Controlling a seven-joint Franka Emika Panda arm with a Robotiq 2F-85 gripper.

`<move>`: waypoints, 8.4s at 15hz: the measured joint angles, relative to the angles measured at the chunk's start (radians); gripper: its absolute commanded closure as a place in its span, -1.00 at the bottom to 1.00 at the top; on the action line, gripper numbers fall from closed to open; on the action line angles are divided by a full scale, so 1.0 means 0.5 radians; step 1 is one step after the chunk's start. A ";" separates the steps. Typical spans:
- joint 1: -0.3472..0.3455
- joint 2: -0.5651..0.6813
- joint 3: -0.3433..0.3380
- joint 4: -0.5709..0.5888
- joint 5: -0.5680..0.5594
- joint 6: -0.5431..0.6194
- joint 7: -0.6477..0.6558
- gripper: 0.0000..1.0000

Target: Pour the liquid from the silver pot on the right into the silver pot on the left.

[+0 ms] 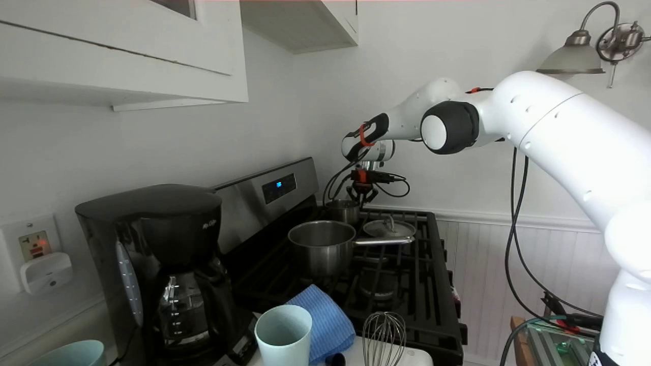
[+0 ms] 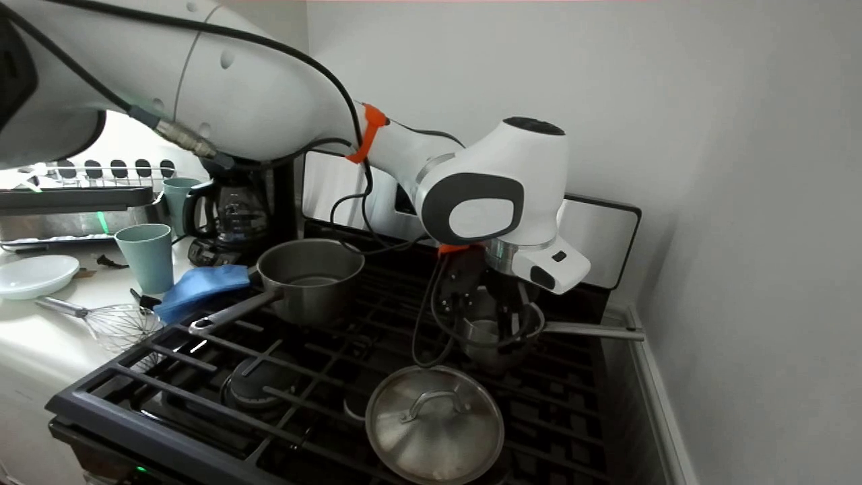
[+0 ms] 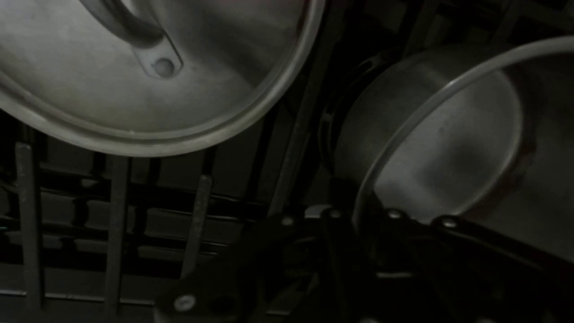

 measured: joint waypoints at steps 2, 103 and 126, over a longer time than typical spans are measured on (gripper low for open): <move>-0.006 0.019 0.000 0.033 0.000 -0.032 0.000 0.96; 0.619 -2.267 0.289 -2.506 -4.459 1.316 2.182 0.96; 0.680 -2.307 0.289 -2.512 -5.407 1.171 3.075 0.96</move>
